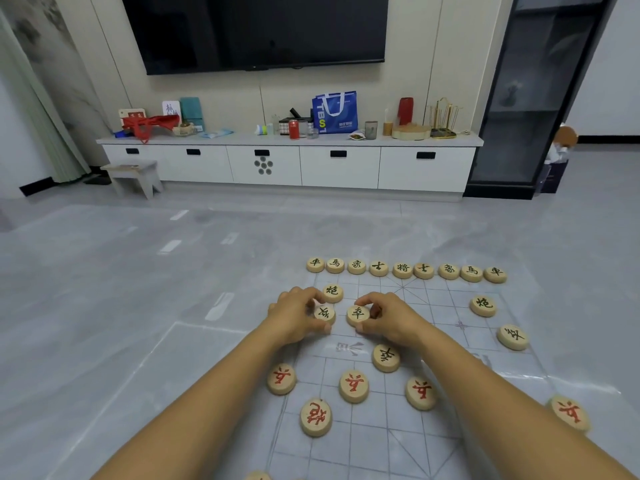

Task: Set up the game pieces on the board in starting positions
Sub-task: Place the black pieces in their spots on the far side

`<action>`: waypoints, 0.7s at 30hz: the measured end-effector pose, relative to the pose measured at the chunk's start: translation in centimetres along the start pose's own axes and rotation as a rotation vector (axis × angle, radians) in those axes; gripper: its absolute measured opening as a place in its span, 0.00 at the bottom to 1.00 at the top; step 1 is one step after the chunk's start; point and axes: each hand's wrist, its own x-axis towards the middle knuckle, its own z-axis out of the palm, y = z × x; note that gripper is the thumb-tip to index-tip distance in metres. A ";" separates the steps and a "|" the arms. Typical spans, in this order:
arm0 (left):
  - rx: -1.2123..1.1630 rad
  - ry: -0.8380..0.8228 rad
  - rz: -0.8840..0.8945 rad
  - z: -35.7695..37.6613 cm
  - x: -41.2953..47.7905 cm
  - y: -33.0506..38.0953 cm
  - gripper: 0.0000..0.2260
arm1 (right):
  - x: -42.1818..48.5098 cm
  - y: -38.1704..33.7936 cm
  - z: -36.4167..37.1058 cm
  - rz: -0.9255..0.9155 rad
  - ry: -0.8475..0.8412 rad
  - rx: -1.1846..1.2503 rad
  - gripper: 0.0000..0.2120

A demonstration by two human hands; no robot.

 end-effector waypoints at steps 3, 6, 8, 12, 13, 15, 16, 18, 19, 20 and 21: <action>0.097 0.014 0.048 0.4 0.0 0.3 0.17 | 0.1 0.1 0.1 0.000 -0.003 0.041 0.22; 0.114 0.115 -0.064 0.2 0.1 0.3 0.14 | 0.1 0.0 0.2 -0.003 0.004 0.067 0.23; 0.113 0.155 -0.165 -0.2 0.2 -0.3 0.16 | 0.1 0.1 0.3 0.002 0.022 0.071 0.21; 0.034 0.108 -0.242 -1.1 0.4 -1.5 0.21 | 0.2 0.1 0.4 0.009 0.032 0.066 0.16; -0.019 0.046 -0.227 -1.4 0.3 -1.6 0.22 | 0.2 0.1 0.4 0.007 0.031 0.064 0.16; -0.134 -0.094 -0.191 -1.9 0.1 -1.6 0.23 | 0.2 0.1 0.4 0.003 0.031 0.065 0.16; -0.157 -0.144 -0.174 -2.1 0.0 -1.6 0.23 | 0.2 0.1 0.4 0.002 0.032 0.062 0.16; -0.117 -0.155 -0.153 -2.0 0.0 -1.4 0.20 | 0.2 0.2 0.4 -0.001 0.038 0.054 0.16; -0.090 -0.125 -0.157 -1.9 0.0 -1.4 0.18 | 0.2 0.2 0.4 -0.004 0.040 0.054 0.16; -0.071 -0.092 -0.169 -1.8 0.1 -1.3 0.16 | 0.2 0.2 0.5 -0.007 0.041 0.053 0.16; -0.059 -0.066 -0.183 -1.6 0.2 -1.2 0.15 | 0.2 0.2 0.5 -0.008 0.042 0.051 0.16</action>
